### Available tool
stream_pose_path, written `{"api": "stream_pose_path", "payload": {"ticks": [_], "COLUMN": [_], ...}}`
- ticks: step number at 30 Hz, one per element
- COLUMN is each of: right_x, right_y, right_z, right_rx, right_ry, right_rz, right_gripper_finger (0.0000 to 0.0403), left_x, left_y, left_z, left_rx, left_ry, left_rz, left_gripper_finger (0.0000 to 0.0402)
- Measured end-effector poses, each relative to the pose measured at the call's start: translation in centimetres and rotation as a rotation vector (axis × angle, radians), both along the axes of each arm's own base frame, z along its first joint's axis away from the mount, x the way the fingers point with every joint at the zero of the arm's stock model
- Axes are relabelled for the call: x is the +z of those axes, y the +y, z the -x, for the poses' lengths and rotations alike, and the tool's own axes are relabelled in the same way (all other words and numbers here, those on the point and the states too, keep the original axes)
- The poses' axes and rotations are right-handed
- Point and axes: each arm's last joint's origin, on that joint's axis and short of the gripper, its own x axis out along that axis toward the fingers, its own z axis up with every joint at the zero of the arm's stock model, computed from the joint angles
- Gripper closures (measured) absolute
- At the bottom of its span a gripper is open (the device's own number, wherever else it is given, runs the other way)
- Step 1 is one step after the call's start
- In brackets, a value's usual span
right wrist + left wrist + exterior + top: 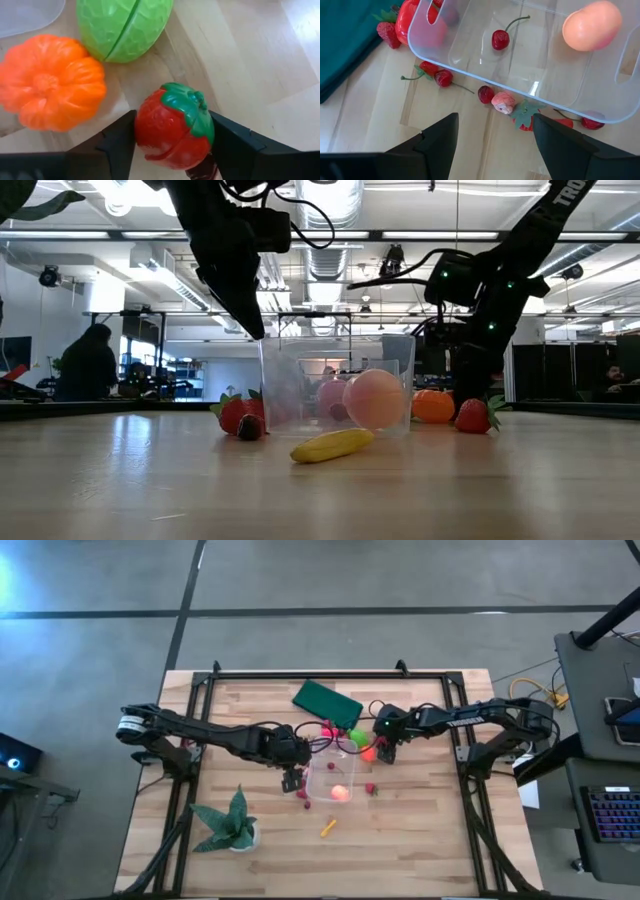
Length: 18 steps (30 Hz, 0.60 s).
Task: Pick and placing Produce into tupperware
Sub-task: Put the red strawberry into the transparent bin
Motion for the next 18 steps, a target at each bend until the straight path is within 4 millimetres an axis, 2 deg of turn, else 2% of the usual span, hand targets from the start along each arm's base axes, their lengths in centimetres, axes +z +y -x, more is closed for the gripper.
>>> {"api": "stream_pose_path", "payload": {"ticks": [4, 7, 14, 18], "right_x": [0.1, 1.0, 6.1, 9.1], "right_y": [0.0, 0.2, 0.8, 2.2], "right_z": [0.0, 0.2, 1.4, 1.7], "right_rx": [-0.035, -0.070, -0.129, -0.020], "right_ry": [-0.010, -0.060, -0.305, -0.433], "right_rz": [-0.017, -0.038, -0.025, -0.127], "right_gripper_finger": [0.0210, 0.0215, 0.0209, 0.0208], "left_x": [0.0, 0.0, 0.0, -0.2], "left_y": [0.0, 0.0, 0.0, 0.0], "left_z": [0.0, 0.0, 0.0, 0.1], "left_rx": [0.000, 0.000, 0.000, -0.002], "left_ry": [0.000, 0.000, 0.000, 0.005], "left_rz": [0.000, 0.000, 0.000, -0.001], "left_gripper_finger": [0.0162, 0.0162, 0.0162, 0.0162]}}
